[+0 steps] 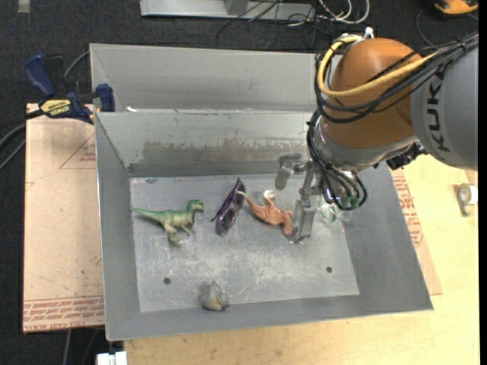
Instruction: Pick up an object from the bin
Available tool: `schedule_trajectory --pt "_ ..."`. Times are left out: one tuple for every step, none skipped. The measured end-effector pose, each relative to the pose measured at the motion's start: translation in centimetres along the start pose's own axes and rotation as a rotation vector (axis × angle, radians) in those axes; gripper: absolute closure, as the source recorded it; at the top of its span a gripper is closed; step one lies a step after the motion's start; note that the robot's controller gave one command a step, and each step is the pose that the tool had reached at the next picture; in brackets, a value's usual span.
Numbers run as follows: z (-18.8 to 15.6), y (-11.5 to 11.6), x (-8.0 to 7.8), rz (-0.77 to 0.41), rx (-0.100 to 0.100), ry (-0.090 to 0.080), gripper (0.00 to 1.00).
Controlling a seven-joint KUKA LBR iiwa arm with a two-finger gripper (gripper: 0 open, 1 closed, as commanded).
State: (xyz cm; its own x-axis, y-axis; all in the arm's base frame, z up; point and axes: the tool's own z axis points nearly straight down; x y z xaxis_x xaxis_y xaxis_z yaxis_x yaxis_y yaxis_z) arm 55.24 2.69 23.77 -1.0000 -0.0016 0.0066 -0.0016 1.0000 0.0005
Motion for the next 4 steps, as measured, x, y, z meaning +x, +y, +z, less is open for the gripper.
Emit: schedule_trajectory --pt "-0.5 0.0 -0.1 0.001 0.0 -0.008 0.0" --pt "0.2 0.0 -0.4 -0.005 -0.001 -0.017 0.0" --pt "-0.1 3.3 -1.8 -0.146 0.0 -0.01 0.0" --pt "7.3 0.9 -1.6 -0.03 -0.002 -0.02 0.0"
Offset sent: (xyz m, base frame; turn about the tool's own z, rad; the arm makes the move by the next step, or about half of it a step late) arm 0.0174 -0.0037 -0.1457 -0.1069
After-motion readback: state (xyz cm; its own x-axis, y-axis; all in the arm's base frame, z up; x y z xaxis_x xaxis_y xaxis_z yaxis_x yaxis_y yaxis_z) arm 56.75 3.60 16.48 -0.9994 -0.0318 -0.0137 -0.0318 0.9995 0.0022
